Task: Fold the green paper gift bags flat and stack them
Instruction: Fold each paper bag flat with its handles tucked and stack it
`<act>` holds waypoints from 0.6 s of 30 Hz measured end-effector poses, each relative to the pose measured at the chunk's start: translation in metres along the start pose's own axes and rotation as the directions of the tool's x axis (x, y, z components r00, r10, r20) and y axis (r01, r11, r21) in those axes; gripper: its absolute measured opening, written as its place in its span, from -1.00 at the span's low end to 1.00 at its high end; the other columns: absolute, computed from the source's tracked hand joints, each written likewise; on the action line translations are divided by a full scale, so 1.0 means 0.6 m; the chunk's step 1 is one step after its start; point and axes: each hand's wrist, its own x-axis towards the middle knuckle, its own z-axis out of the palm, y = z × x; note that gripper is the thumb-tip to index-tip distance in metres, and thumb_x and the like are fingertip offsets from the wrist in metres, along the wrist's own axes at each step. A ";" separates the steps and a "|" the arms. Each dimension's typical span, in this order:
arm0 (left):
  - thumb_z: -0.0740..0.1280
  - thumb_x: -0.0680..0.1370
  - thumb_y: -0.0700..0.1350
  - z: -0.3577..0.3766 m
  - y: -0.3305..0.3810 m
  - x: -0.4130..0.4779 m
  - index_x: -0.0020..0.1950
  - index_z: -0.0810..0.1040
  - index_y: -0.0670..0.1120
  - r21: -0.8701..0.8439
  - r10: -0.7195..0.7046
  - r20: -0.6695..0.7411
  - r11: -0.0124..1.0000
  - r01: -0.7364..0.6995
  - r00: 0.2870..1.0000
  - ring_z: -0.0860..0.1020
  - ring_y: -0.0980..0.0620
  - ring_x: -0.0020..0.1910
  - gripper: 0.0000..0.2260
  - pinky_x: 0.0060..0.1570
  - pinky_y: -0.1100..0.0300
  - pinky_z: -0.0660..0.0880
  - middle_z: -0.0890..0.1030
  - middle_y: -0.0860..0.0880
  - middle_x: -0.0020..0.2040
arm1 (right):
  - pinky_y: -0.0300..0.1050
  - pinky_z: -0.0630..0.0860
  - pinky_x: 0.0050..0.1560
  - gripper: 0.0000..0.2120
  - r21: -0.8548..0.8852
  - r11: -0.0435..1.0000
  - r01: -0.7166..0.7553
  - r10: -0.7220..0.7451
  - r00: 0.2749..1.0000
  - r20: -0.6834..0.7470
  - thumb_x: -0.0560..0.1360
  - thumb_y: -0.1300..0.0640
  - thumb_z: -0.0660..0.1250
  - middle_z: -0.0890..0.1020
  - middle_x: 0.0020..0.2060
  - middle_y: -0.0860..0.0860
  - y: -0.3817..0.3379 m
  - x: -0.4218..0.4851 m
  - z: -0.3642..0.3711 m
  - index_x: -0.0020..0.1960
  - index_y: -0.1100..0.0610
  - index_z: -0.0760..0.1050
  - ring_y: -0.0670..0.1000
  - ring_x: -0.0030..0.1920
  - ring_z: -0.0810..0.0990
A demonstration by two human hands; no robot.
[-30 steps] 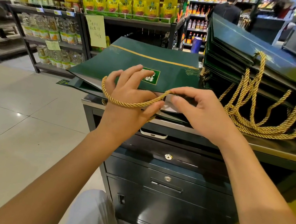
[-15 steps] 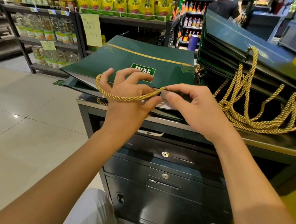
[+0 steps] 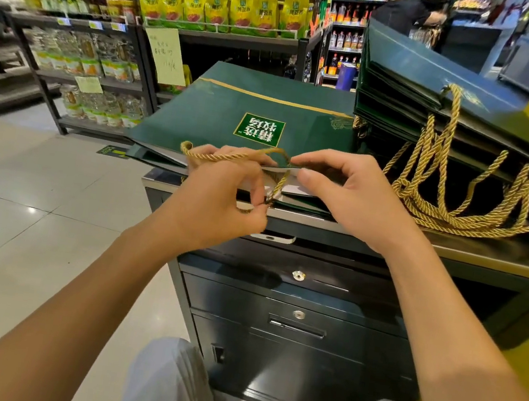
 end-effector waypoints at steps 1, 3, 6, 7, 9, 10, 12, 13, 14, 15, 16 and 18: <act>0.37 0.37 0.09 -0.003 -0.005 -0.002 -0.22 0.62 0.07 -0.030 -0.002 0.041 1.000 0.003 0.999 0.49 0.14 0.33 -0.88 0.42 -0.16 0.28 0.56 0.22 0.28 | -0.29 0.57 0.03 -0.81 0.004 1.000 -0.003 0.003 1.000 0.000 0.60 0.15 0.39 0.70 -0.10 -0.13 -0.001 0.000 0.000 0.19 0.07 0.67 -0.17 -0.04 0.66; 0.39 0.40 0.16 -0.010 -0.008 -0.006 -0.20 0.64 0.09 -0.090 0.001 0.090 0.996 0.007 0.996 0.44 0.25 0.38 -0.84 0.43 -0.14 0.33 0.54 0.25 0.30 | -0.31 0.56 0.02 -0.82 0.020 1.000 -0.012 0.012 1.000 0.001 0.58 0.15 0.41 0.71 -0.11 -0.13 -0.003 -0.001 -0.001 0.16 0.07 0.68 -0.17 -0.05 0.67; 0.49 0.46 0.12 -0.032 0.000 -0.015 -0.18 0.71 0.04 -0.146 0.002 0.080 0.989 0.010 0.997 0.51 0.36 0.23 -0.83 0.27 0.27 0.47 0.66 0.21 0.11 | -0.37 0.51 -0.05 -0.83 0.026 0.999 -0.021 0.022 1.000 -0.014 0.53 0.15 0.47 0.71 -0.14 -0.14 -0.004 -0.005 -0.003 0.12 0.06 0.70 -0.22 -0.10 0.65; 0.48 0.47 0.08 -0.042 0.003 -0.019 -0.16 0.72 0.01 -0.155 -0.012 0.044 0.988 0.019 0.999 0.55 0.34 0.17 -0.84 0.18 0.38 0.48 0.69 0.17 0.05 | -0.37 0.51 -0.04 -0.82 0.026 0.999 -0.030 0.030 0.999 -0.021 0.51 0.15 0.49 0.71 -0.12 -0.14 -0.004 -0.006 -0.003 0.12 0.05 0.71 -0.22 -0.09 0.65; 0.43 0.53 -0.01 -0.066 0.004 -0.026 -0.13 0.73 -0.03 -0.220 -0.065 -0.052 0.974 0.052 0.997 0.62 0.26 0.11 -0.86 0.09 0.41 0.51 0.71 0.13 0.03 | -0.37 0.53 0.00 -0.79 0.018 0.999 -0.040 0.041 0.999 -0.026 0.49 0.15 0.51 0.71 -0.09 -0.15 -0.005 -0.007 -0.004 0.12 0.02 0.71 -0.20 -0.03 0.65; 0.40 0.57 -0.06 -0.078 0.001 -0.030 -0.11 0.73 -0.05 -0.262 -0.096 -0.108 0.963 0.065 0.990 0.65 0.21 0.05 -0.86 0.03 0.39 0.53 0.72 0.11 -0.01 | -0.37 0.53 0.01 -0.78 0.006 0.999 -0.039 0.039 0.999 -0.025 0.48 0.15 0.52 0.71 -0.07 -0.15 -0.005 -0.008 -0.004 0.12 0.02 0.71 -0.20 -0.01 0.65; 0.35 0.63 -0.15 -0.098 -0.011 -0.034 -0.12 0.73 -0.12 -0.292 -0.168 -0.253 0.952 0.091 0.953 0.67 0.12 -0.14 -0.80 -0.16 0.31 0.55 0.72 0.03 -0.17 | -0.37 0.52 0.04 -0.78 -0.019 0.999 -0.030 0.029 0.999 -0.025 0.47 0.15 0.52 0.70 -0.05 -0.16 -0.007 -0.008 -0.003 0.11 0.01 0.71 -0.20 0.01 0.64; 0.34 0.64 -0.16 -0.103 -0.023 -0.035 -0.17 0.71 -0.16 -0.283 -0.209 -0.334 0.952 0.114 0.919 0.65 0.04 -0.23 -0.76 -0.23 0.18 0.56 0.70 -0.05 -0.26 | -0.38 0.51 0.05 -0.78 -0.030 0.999 -0.024 0.023 0.999 -0.029 0.47 0.14 0.53 0.70 -0.04 -0.16 -0.009 -0.008 -0.002 0.10 0.00 0.71 -0.20 0.02 0.63; 0.34 0.64 -0.15 -0.107 -0.037 -0.035 -0.22 0.67 -0.20 -0.272 -0.252 -0.407 0.951 0.146 0.878 0.62 -0.07 -0.27 -0.73 -0.26 0.04 0.54 0.66 -0.12 -0.32 | -0.38 0.50 0.05 -0.79 -0.042 0.999 -0.019 0.017 0.999 -0.034 0.46 0.12 0.53 0.70 -0.03 -0.17 -0.009 -0.008 -0.001 0.10 0.00 0.71 -0.20 0.03 0.62; 0.35 0.63 -0.14 -0.110 -0.050 -0.035 -0.25 0.61 -0.22 -0.266 -0.297 -0.465 0.945 0.189 0.834 0.58 -0.15 -0.29 -0.72 -0.27 -0.04 0.52 0.61 -0.16 -0.34 | -0.38 0.49 0.05 -0.79 -0.058 0.998 -0.014 0.012 0.999 -0.040 0.46 0.10 0.54 0.69 -0.02 -0.17 -0.010 -0.008 0.001 0.09 -0.02 0.70 -0.20 0.03 0.62; 0.37 0.61 -0.13 -0.111 -0.063 -0.034 -0.25 0.56 -0.22 -0.254 -0.340 -0.505 0.937 0.240 0.793 0.55 -0.17 -0.27 -0.73 -0.24 -0.09 0.51 0.58 -0.17 -0.31 | -0.38 0.49 0.05 -0.80 -0.080 0.997 -0.009 0.005 0.999 -0.049 0.45 0.07 0.54 0.69 -0.01 -0.18 -0.009 -0.008 0.003 0.08 -0.03 0.70 -0.19 0.05 0.62; 0.42 0.56 -0.07 -0.108 -0.085 -0.032 -0.13 0.51 -0.13 -0.229 -0.416 -0.510 0.909 0.347 0.753 0.53 -0.11 -0.11 -0.83 -0.09 -0.11 0.52 0.56 -0.13 -0.13 | -0.36 0.46 0.08 -0.80 -0.123 0.992 0.003 -0.013 0.997 -0.074 0.44 0.00 0.52 0.68 0.02 -0.19 -0.007 -0.009 0.008 0.06 -0.07 0.70 -0.18 0.09 0.61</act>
